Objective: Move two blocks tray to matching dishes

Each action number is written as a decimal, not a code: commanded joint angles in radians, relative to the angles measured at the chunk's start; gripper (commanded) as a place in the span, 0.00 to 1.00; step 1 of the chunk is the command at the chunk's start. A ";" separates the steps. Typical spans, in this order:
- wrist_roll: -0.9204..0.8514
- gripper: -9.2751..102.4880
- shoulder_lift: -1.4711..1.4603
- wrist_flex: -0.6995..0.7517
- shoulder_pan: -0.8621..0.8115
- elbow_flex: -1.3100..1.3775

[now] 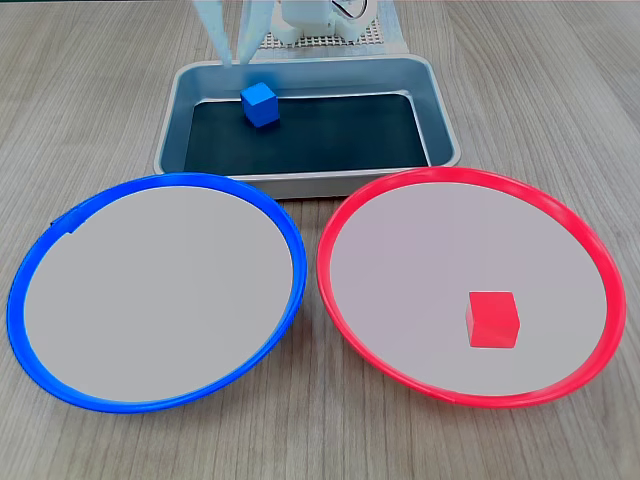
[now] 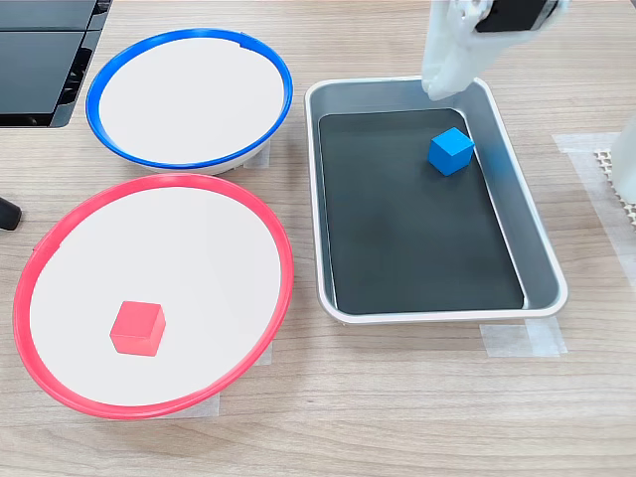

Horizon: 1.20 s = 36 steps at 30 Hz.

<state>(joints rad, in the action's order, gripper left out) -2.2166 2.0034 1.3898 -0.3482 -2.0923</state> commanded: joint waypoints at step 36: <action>0.518 0.08 -0.167 -0.305 0.173 0.184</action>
<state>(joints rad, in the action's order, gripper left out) -2.1246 1.8638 1.1075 -0.2316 -2.0448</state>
